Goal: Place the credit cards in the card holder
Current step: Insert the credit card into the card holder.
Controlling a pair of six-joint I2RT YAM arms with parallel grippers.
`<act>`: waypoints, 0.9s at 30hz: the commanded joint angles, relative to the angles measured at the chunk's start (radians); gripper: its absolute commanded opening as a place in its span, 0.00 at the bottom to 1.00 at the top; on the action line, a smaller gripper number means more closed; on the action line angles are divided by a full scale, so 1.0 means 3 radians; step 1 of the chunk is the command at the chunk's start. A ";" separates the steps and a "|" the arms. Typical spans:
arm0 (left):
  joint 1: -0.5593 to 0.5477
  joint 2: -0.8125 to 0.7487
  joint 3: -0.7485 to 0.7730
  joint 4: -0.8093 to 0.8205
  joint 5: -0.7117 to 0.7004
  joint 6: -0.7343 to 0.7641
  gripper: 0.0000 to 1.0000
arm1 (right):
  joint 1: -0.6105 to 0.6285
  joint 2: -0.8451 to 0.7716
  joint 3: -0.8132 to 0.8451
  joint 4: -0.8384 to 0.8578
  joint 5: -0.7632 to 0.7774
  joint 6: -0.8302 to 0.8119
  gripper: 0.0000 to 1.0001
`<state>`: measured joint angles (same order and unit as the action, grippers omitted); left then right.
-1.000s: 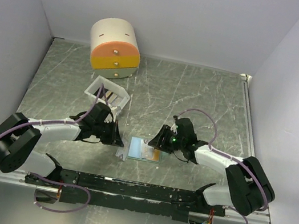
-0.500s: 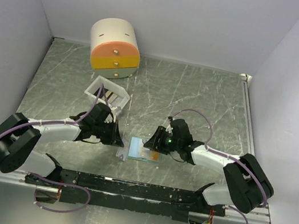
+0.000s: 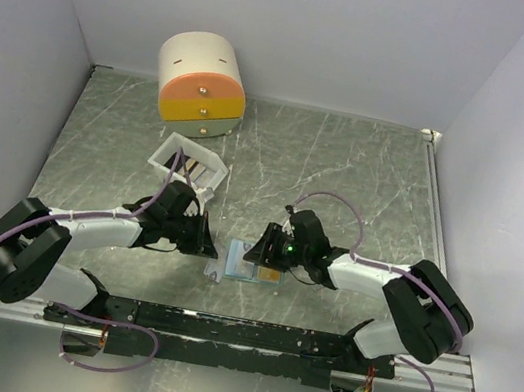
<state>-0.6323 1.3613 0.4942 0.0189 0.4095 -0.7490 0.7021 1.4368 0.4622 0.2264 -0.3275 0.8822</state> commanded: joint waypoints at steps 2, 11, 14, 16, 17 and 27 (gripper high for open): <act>-0.0054 -0.0018 -0.0031 -0.0107 -0.0031 0.0046 0.07 | 0.0056 0.0003 0.0004 0.0222 -0.0006 -0.0050 0.43; -0.0058 -0.0065 -0.0003 -0.0151 -0.0043 0.0052 0.07 | 0.0087 0.0127 -0.0026 0.0450 -0.0109 -0.0048 0.38; -0.0060 -0.0105 0.0015 -0.0179 -0.0050 0.0062 0.07 | 0.0096 0.0137 -0.0023 0.0447 -0.0107 -0.0053 0.38; -0.0059 -0.0132 0.0037 -0.0222 -0.0060 0.0075 0.07 | 0.0098 0.0124 0.0009 0.0347 -0.0082 -0.0086 0.38; -0.0058 -0.0146 0.0054 -0.0246 -0.0077 0.0086 0.07 | 0.0095 0.0091 0.0024 0.0270 -0.0046 -0.0111 0.38; -0.0059 -0.0232 0.0136 -0.0189 0.0082 0.0018 0.07 | 0.0094 -0.0218 0.0080 -0.0213 0.0289 -0.0223 0.27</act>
<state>-0.6434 1.3121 0.4988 -0.0433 0.4084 -0.7403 0.7269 1.3766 0.4641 0.2127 -0.2886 0.8410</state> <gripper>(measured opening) 0.076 0.287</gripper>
